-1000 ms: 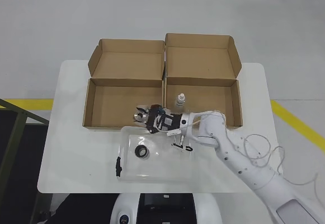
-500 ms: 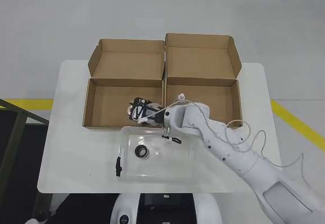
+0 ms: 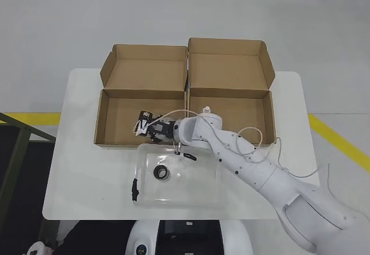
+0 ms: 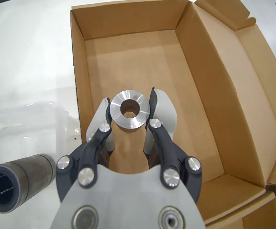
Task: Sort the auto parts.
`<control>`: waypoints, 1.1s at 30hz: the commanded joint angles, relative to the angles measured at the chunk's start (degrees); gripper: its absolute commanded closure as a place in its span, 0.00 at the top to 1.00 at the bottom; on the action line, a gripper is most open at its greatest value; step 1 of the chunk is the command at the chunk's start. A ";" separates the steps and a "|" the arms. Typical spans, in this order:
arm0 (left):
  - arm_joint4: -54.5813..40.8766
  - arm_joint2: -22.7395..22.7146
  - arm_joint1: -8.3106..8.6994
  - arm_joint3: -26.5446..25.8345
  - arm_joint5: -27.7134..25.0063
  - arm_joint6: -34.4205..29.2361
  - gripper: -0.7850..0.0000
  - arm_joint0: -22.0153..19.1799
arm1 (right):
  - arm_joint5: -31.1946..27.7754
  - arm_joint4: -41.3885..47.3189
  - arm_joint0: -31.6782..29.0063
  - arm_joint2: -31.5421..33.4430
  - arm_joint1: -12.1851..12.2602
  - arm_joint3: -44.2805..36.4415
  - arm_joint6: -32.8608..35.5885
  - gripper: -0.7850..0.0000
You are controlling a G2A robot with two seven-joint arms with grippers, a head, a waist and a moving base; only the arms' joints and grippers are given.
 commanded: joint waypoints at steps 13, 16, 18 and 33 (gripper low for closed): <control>0.00 0.00 0.00 0.00 0.00 0.00 1.00 0.00 | -0.74 0.54 3.18 -1.42 -4.67 7.61 2.90 0.00; 0.00 0.00 0.00 0.00 0.00 0.00 1.00 0.00 | -1.12 0.56 3.49 -1.61 -5.52 8.93 3.07 0.06; 0.00 0.00 0.00 0.00 0.00 0.00 1.00 0.00 | -1.35 0.43 3.66 -1.67 -6.00 9.83 2.95 0.09; 0.00 0.00 0.00 0.00 0.00 0.00 1.00 0.00 | -3.53 0.22 4.37 1.08 -7.28 11.56 2.38 0.51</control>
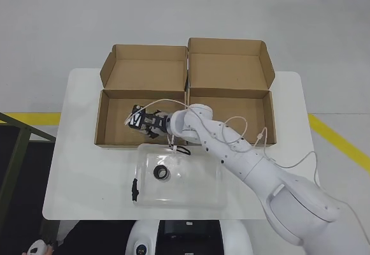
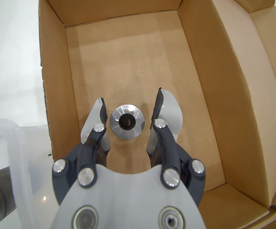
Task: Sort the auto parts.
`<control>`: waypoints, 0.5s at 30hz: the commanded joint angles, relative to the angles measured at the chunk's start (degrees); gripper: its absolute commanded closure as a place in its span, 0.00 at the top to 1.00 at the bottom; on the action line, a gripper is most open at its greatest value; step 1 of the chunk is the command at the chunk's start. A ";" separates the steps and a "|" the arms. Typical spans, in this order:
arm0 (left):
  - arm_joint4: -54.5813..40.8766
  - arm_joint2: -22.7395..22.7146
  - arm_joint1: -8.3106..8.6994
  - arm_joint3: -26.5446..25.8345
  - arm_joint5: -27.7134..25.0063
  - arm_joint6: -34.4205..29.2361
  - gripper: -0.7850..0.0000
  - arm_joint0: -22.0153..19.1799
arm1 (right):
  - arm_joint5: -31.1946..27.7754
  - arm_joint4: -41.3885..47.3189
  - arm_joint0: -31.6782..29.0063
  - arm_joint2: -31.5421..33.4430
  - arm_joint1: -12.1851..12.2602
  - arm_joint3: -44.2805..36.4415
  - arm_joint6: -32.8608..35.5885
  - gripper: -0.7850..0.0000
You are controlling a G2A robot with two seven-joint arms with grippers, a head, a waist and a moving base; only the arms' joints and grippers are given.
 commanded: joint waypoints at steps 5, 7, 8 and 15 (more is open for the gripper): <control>0.00 0.00 0.00 0.00 0.00 0.00 1.00 0.00 | -2.17 -1.16 -1.20 2.56 1.25 -6.14 -0.18 0.60; 0.00 0.00 0.00 0.00 0.00 0.00 1.00 0.00 | -2.96 -1.67 -2.33 3.90 2.10 -9.56 0.48 0.63; 0.00 0.00 0.00 0.00 0.00 0.00 1.00 0.00 | -3.46 -1.94 -3.01 4.70 2.60 -11.59 0.90 0.64; 0.00 0.00 0.00 0.00 0.00 0.00 1.00 0.00 | -7.40 -4.14 -11.28 11.71 6.94 -26.79 5.69 0.62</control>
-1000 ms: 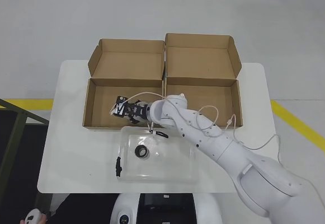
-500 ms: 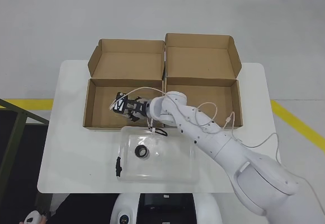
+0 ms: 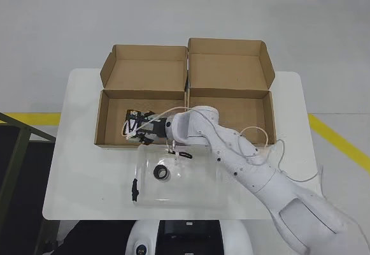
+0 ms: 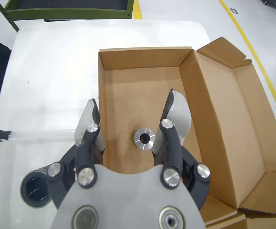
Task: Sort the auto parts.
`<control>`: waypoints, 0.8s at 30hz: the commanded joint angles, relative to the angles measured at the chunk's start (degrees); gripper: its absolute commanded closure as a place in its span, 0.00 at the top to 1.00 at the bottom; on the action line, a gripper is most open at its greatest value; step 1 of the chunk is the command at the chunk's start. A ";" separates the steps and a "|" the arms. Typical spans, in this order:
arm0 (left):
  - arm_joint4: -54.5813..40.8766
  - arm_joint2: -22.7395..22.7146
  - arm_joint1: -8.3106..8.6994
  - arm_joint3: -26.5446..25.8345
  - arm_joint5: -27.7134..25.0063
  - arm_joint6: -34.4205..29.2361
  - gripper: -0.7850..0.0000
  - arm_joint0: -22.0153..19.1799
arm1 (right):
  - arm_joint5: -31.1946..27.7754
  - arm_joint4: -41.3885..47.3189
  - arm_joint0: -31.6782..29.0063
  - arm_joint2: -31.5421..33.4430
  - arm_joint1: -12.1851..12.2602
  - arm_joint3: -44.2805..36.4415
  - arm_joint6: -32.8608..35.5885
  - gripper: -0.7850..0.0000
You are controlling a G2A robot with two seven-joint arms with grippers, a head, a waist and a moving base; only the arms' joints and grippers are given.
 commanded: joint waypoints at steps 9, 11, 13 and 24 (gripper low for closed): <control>0.00 0.00 0.00 0.00 0.00 0.00 1.00 0.00 | -9.47 -3.46 -15.90 10.33 5.96 -22.39 6.77 0.72; 0.00 0.00 0.00 0.00 0.00 0.00 1.00 0.00 | -11.22 -4.14 -18.97 12.07 6.90 -25.21 7.27 0.73; 0.00 0.00 0.00 0.00 0.00 0.00 1.00 0.00 | -12.79 -4.99 -21.83 13.57 7.74 -27.70 7.46 0.73; 0.00 0.00 0.00 0.00 0.00 0.00 1.00 0.00 | -17.20 -13.95 -31.11 16.06 10.50 -32.03 2.94 0.73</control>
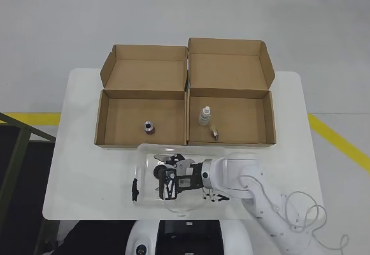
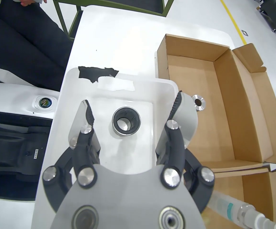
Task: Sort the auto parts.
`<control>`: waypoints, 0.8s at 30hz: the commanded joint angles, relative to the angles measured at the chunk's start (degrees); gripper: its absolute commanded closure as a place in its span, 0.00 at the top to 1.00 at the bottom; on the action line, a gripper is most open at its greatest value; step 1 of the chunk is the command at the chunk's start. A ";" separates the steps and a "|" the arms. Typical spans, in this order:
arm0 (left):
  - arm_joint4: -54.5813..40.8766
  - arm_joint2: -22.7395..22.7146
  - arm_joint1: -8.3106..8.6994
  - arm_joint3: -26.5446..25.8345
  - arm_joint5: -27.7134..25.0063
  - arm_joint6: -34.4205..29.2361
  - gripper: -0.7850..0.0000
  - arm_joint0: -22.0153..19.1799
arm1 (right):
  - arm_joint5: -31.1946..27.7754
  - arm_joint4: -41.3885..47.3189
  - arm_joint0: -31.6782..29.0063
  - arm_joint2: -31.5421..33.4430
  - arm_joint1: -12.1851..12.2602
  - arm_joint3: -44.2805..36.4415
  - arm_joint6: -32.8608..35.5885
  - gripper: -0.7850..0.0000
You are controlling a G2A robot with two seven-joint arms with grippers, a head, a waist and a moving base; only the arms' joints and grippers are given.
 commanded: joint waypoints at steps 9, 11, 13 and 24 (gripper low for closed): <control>0.00 0.00 0.00 0.00 0.00 0.00 1.00 0.00 | 1.16 -5.94 1.39 -2.17 0.34 6.95 -7.34 0.75; 0.00 0.00 0.00 0.00 0.00 0.00 1.00 0.00 | 1.75 -7.16 2.01 -2.82 0.31 8.09 -8.23 0.75; 0.00 0.00 0.00 0.00 0.00 0.00 1.00 0.00 | 2.29 -7.93 2.46 -3.36 0.29 9.15 -9.25 0.75; 0.00 0.00 0.00 0.00 0.00 0.00 1.00 0.00 | 4.39 -9.86 5.07 -6.75 -0.21 14.68 -10.71 0.75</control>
